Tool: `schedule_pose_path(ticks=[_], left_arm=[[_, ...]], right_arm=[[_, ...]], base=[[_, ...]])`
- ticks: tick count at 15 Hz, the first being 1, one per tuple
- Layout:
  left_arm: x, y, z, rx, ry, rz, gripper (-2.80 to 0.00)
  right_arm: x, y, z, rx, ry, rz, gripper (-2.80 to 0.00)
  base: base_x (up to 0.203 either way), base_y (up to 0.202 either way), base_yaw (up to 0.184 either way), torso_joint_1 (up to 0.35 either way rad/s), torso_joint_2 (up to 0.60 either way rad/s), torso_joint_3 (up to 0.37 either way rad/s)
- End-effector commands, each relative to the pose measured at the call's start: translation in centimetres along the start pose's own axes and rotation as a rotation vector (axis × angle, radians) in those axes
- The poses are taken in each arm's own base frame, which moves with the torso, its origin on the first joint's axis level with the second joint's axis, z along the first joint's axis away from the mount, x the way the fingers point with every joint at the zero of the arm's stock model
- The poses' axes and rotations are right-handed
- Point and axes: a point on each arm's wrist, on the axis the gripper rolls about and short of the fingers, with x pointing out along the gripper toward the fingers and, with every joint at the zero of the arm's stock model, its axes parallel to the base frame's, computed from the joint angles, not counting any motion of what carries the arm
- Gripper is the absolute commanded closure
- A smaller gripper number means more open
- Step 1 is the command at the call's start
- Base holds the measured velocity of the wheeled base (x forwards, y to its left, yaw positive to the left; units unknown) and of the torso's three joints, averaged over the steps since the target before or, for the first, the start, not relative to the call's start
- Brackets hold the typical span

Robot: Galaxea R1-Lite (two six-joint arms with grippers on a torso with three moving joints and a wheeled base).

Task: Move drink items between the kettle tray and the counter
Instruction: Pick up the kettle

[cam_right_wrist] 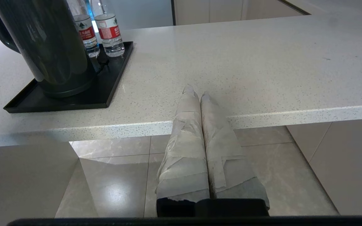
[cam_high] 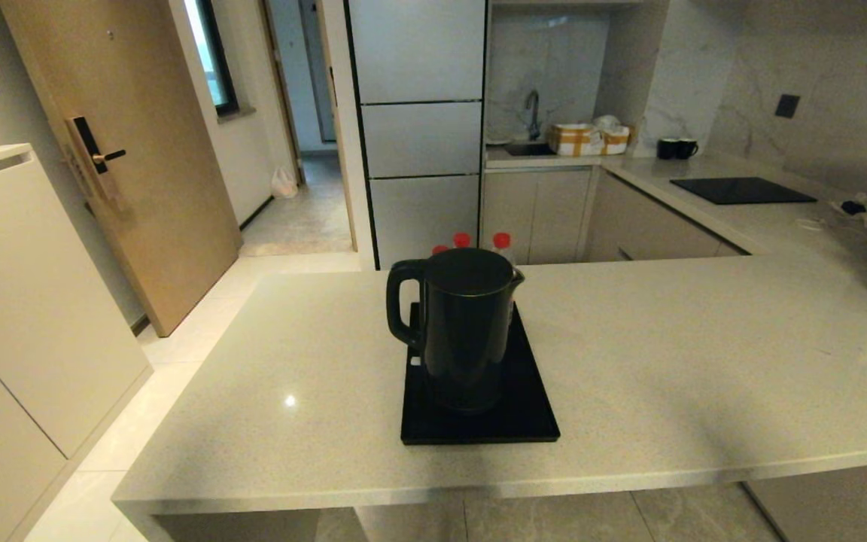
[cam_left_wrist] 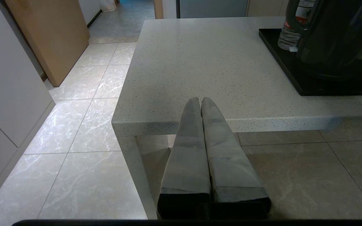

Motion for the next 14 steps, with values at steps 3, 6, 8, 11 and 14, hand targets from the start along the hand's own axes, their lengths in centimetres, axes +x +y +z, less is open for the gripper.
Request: schedule_pose_path(ticks=[3, 6, 8, 11, 14], left_arm=[[0.01, 0.00, 0.00, 0.000, 0.002, 0.002, 0.00], [0.01, 0.00, 0.00, 0.000, 0.002, 0.002, 0.00], [0.01, 0.00, 0.00, 0.000, 0.002, 0.001, 0.00], [0.01, 0.00, 0.00, 0.000, 0.002, 0.002, 0.00], [0.01, 0.00, 0.00, 0.000, 0.002, 0.002, 0.00]], right_arm=[[0.01, 0.00, 0.00, 0.000, 0.001, 0.000, 0.00], [0.00, 0.00, 0.00, 0.000, 0.000, 0.000, 0.00], [0.00, 0.00, 0.00, 0.000, 0.000, 0.000, 0.00], [0.00, 0.00, 0.00, 0.000, 0.000, 0.000, 0.00], [0.00, 0.00, 0.00, 0.000, 0.000, 0.000, 0.00]], base=[[0.000, 0.000, 0.000, 0.000, 0.00, 0.000], [0.000, 0.000, 0.000, 0.000, 0.00, 0.000], [0.000, 0.000, 0.000, 0.000, 0.00, 0.000], [0.000, 0.000, 0.000, 0.142, 0.01, 0.169], [0.000, 0.000, 0.000, 0.263, 0.00, 0.236]])
